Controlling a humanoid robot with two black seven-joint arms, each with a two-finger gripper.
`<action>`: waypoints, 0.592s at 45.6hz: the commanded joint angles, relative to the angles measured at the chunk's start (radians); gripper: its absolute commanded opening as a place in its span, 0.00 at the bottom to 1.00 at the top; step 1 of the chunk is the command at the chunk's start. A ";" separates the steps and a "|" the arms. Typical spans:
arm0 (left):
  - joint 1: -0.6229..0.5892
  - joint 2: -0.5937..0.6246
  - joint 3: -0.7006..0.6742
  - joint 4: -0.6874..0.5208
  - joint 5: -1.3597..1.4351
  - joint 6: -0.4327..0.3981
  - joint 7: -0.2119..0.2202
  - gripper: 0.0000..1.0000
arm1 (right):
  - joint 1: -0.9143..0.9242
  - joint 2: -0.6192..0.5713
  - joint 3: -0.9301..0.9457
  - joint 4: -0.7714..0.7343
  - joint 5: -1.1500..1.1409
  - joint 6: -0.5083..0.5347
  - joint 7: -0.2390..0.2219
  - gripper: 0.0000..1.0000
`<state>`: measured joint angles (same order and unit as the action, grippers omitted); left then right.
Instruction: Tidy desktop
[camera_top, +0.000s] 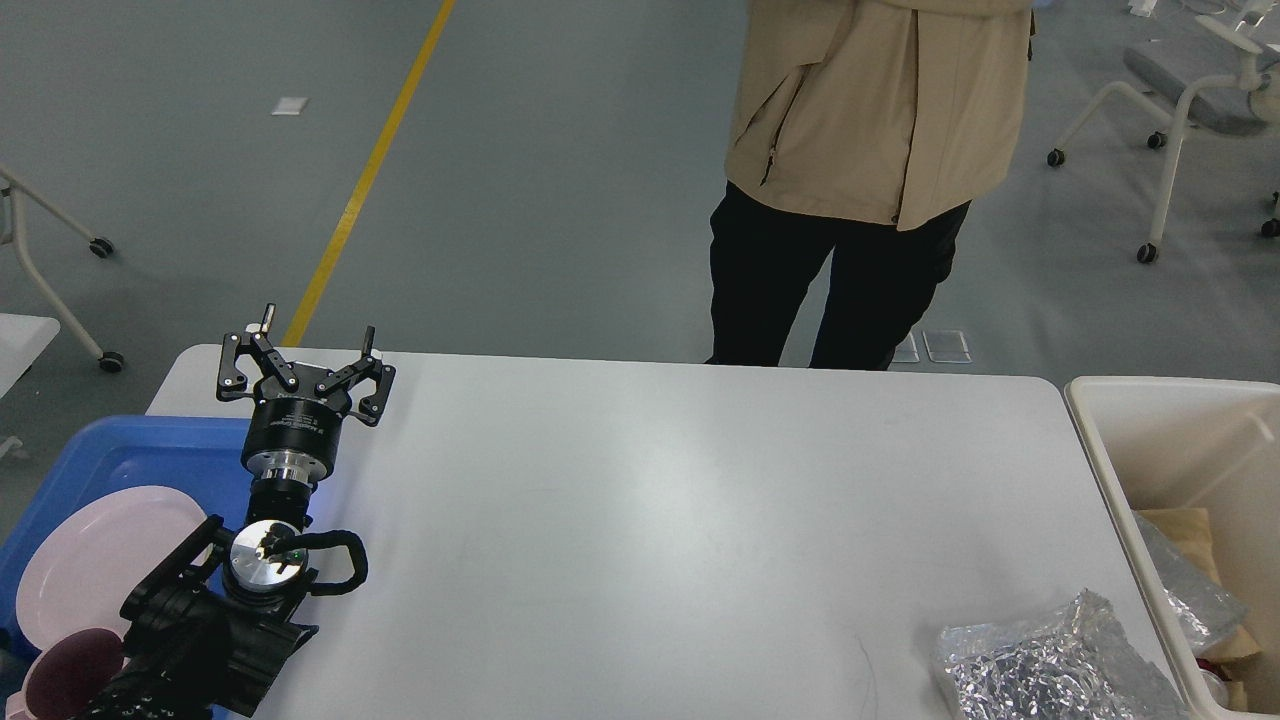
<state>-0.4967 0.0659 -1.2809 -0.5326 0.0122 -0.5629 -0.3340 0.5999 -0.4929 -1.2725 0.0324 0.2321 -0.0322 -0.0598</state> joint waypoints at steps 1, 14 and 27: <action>0.000 0.000 0.000 0.000 0.000 0.000 0.001 1.00 | -0.003 0.001 0.031 0.000 0.000 -0.002 0.002 0.00; 0.000 0.000 0.000 0.000 0.000 0.000 0.000 1.00 | -0.006 0.001 0.039 0.000 0.001 -0.003 0.002 0.00; 0.000 0.000 0.000 0.000 0.000 0.000 0.000 1.00 | -0.012 0.007 0.076 0.001 0.001 -0.009 0.000 0.00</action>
<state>-0.4971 0.0660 -1.2809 -0.5322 0.0122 -0.5629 -0.3340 0.5881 -0.4869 -1.2195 0.0324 0.2343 -0.0397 -0.0596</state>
